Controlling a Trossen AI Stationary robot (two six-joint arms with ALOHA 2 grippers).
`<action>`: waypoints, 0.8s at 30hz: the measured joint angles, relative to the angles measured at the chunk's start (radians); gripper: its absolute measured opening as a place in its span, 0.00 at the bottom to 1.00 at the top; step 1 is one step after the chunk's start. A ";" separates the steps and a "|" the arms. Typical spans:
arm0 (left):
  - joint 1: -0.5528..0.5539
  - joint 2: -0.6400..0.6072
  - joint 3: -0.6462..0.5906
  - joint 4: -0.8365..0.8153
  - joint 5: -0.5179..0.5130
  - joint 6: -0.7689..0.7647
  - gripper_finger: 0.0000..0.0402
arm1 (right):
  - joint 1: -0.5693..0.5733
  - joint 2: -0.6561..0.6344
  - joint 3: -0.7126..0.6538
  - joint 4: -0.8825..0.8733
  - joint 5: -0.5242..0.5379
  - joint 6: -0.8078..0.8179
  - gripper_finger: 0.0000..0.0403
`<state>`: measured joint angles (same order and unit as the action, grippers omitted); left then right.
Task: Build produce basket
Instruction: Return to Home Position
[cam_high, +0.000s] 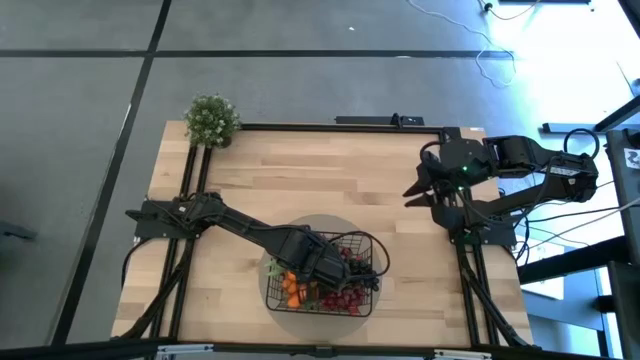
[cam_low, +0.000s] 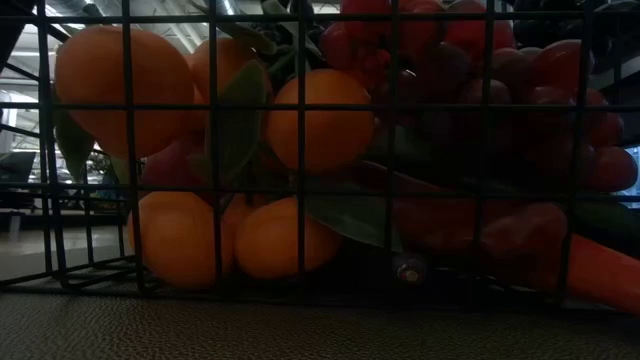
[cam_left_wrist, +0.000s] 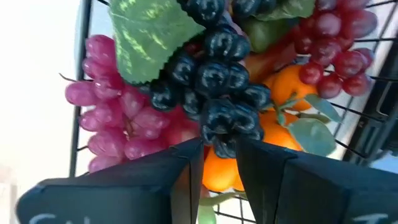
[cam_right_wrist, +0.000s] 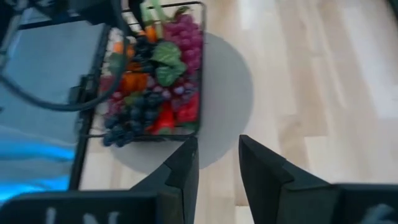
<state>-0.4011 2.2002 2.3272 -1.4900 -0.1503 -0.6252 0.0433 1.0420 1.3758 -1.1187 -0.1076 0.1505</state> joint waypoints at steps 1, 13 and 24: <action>0.000 0.000 0.000 0.000 0.008 -0.002 0.21 | 0.000 0.000 0.000 0.000 -0.023 -0.001 0.25; 0.002 -0.106 0.002 -0.041 -0.075 -0.002 0.19 | 0.000 -0.008 0.000 0.001 -0.052 -0.007 0.25; -0.004 -0.247 0.001 -0.081 -0.220 0.083 0.01 | 0.000 -0.051 0.000 0.036 0.005 0.010 0.01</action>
<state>-0.4048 1.9535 2.3281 -1.5715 -0.3699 -0.5427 0.0433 0.9914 1.3758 -1.0825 -0.1024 0.1608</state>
